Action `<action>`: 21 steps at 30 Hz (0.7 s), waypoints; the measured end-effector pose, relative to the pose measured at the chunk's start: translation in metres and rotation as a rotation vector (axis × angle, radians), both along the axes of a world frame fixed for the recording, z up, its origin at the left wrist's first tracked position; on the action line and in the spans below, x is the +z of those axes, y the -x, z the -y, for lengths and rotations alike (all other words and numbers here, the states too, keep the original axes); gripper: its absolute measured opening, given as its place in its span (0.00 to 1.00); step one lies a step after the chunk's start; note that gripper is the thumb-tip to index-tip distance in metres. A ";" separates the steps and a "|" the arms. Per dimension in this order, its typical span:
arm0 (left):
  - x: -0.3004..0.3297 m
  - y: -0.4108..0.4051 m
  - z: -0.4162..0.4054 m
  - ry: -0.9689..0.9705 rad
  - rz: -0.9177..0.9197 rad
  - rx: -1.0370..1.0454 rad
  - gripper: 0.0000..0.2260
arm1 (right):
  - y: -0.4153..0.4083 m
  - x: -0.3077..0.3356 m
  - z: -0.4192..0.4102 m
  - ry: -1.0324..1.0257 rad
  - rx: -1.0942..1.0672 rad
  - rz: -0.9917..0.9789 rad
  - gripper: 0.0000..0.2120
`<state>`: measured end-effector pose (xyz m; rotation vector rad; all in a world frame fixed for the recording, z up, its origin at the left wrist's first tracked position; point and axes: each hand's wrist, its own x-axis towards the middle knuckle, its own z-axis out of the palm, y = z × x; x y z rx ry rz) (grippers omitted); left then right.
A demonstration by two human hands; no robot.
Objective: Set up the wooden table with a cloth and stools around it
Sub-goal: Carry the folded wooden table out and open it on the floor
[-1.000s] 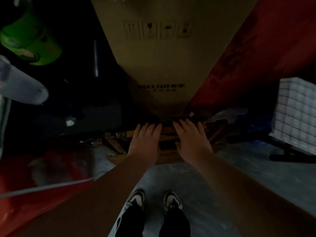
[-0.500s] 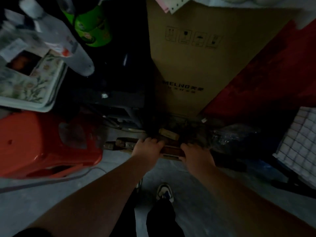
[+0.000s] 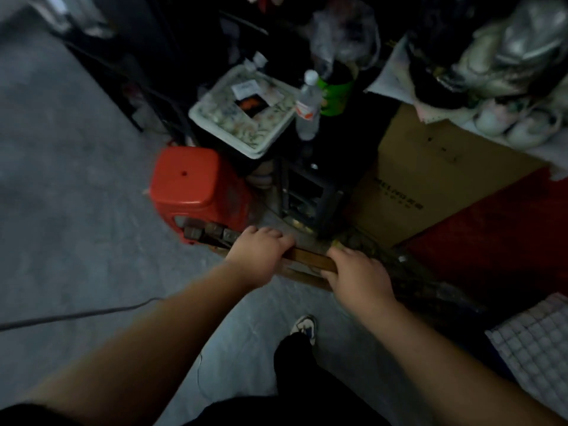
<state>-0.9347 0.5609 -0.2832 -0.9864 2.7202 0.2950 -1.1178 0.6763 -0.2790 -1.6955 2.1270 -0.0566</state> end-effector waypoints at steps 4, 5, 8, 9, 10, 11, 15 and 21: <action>0.045 -0.080 -0.039 0.061 -0.034 0.120 0.12 | -0.063 0.042 -0.012 0.069 0.147 -0.017 0.06; 0.055 -0.101 -0.052 0.059 -0.049 0.156 0.12 | -0.081 0.049 -0.018 0.084 0.189 -0.015 0.06; 0.078 -0.171 -0.090 0.092 -0.101 0.269 0.15 | -0.138 0.074 -0.034 0.157 0.314 -0.040 0.07; 0.086 -0.191 -0.102 0.105 -0.118 0.301 0.15 | -0.155 0.083 -0.039 0.173 0.349 -0.055 0.07; 0.096 -0.215 -0.118 0.120 -0.130 0.340 0.15 | -0.176 0.095 -0.047 0.185 0.389 -0.063 0.08; 0.106 -0.239 -0.135 0.144 -0.136 0.379 0.15 | -0.199 0.107 -0.055 0.197 0.428 -0.069 0.09; 0.143 -0.327 -0.193 0.257 -0.157 0.529 0.14 | -0.283 0.154 -0.076 0.265 0.592 -0.063 0.10; 0.173 -0.440 -0.269 0.337 -0.148 0.750 0.10 | -0.405 0.181 -0.094 0.268 0.784 0.030 0.09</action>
